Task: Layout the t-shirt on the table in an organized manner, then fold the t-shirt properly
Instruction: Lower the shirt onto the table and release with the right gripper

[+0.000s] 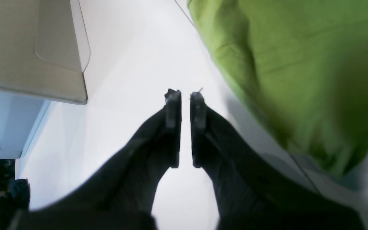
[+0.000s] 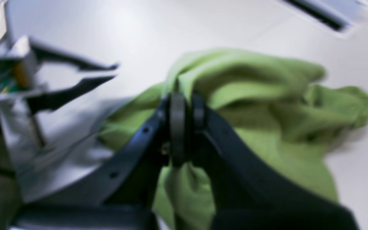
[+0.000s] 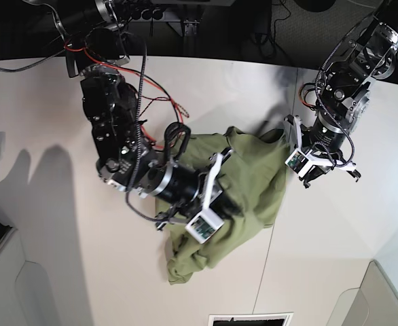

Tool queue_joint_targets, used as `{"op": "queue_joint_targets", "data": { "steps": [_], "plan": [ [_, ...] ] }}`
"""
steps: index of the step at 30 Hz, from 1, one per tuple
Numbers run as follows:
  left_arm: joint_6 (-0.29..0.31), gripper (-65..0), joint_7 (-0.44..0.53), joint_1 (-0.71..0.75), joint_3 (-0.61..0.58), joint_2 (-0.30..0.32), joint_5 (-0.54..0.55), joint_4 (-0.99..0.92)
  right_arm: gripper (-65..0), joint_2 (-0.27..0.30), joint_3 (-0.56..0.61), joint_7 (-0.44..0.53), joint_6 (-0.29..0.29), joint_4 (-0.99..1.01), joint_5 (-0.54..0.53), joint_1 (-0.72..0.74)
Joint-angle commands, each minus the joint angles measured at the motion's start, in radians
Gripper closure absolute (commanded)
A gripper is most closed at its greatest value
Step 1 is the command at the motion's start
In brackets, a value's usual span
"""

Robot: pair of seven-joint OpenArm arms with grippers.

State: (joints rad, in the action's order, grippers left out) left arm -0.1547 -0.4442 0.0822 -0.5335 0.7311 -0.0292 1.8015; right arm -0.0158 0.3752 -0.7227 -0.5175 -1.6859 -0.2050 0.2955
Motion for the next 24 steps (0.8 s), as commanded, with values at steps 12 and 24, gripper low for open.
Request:
{"op": "queue_joint_targets", "data": {
  "steps": [12,24],
  "plan": [
    [-0.04,-5.8,0.006,-0.013,0.01,0.014,-0.011,-0.041,-42.2,-0.004,-0.133,0.05,0.204,-0.011,0.108,0.029],
    [-0.039,-5.8,0.002,-0.013,0.01,-0.026,-0.008,-0.041,-41.9,-0.004,-0.188,0.174,0.187,0.416,0.082,0.08]
  ]
}}
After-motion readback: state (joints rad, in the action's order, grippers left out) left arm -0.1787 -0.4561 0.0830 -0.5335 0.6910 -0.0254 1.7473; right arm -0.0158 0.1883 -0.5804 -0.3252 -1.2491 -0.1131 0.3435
